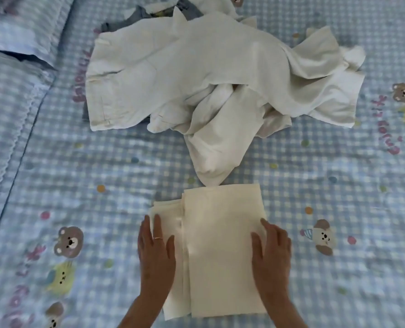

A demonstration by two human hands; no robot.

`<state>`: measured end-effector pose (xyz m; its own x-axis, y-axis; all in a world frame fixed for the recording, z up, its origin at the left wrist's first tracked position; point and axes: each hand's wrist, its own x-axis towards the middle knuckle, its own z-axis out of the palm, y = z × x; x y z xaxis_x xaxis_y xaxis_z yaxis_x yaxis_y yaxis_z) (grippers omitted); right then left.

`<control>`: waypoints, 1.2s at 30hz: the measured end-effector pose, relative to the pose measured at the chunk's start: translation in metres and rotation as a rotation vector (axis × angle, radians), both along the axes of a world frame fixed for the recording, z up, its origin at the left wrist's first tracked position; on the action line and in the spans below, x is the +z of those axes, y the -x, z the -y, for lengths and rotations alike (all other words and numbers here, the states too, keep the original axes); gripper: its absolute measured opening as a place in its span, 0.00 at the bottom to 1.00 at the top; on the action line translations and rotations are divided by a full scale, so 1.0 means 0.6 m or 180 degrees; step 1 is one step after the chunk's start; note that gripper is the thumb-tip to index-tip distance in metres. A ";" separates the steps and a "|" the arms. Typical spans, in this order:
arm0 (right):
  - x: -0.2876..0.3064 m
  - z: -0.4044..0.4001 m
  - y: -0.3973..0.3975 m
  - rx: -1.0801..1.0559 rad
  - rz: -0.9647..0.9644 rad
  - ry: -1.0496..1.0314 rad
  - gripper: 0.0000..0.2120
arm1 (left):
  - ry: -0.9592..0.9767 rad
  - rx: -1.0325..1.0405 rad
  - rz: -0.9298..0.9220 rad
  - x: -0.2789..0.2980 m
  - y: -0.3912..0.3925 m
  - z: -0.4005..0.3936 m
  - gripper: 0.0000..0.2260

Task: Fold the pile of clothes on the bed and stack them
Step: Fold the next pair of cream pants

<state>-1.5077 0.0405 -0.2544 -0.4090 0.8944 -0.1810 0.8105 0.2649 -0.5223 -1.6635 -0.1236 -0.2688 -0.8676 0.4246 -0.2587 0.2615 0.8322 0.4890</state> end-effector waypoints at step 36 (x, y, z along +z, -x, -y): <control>0.264 -0.678 -0.865 -0.1695 -0.0037 -0.0073 0.06 | -0.0988 -0.0003 0.2564 0.218 -0.781 -0.697 0.06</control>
<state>-0.9885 0.4472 -0.0960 0.1008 0.9824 -0.1571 0.8301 -0.1701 -0.5310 -1.1951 0.2944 -0.1380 -0.4693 0.5785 -0.6671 -0.2620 0.6302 0.7309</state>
